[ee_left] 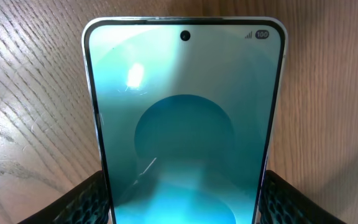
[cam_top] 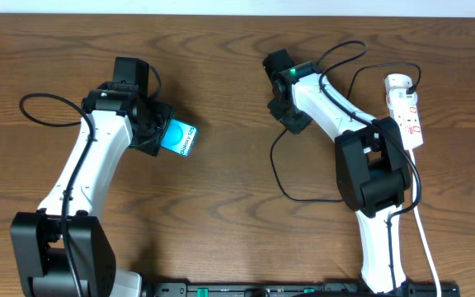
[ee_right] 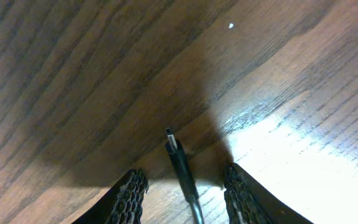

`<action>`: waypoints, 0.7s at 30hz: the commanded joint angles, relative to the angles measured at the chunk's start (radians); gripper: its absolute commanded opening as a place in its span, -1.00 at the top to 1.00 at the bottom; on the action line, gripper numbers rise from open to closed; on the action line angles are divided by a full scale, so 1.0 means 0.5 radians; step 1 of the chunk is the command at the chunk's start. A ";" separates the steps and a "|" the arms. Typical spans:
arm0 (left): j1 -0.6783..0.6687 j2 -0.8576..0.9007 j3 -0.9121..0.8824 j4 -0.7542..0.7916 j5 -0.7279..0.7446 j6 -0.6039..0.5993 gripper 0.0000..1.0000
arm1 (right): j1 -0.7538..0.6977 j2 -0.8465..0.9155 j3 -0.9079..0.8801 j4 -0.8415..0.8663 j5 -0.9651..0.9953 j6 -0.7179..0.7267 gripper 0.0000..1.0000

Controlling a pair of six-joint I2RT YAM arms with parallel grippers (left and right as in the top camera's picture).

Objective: Plug charger to phone and switch on socket
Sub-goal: 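Center the right gripper on the plug and close it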

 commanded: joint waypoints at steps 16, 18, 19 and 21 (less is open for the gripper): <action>0.001 0.001 -0.004 -0.022 0.003 0.013 0.85 | 0.021 0.048 -0.005 -0.019 0.062 -0.010 0.17; 0.001 0.001 -0.004 -0.023 0.003 0.013 0.85 | 0.021 0.049 -0.005 -0.027 0.063 -0.009 0.18; 0.001 0.001 -0.004 -0.023 0.003 0.013 0.85 | 0.021 0.049 -0.005 -0.028 0.066 -0.009 0.18; 0.001 0.001 -0.004 -0.023 0.003 0.013 0.86 | 0.021 0.049 -0.005 -0.030 0.069 -0.009 0.18</action>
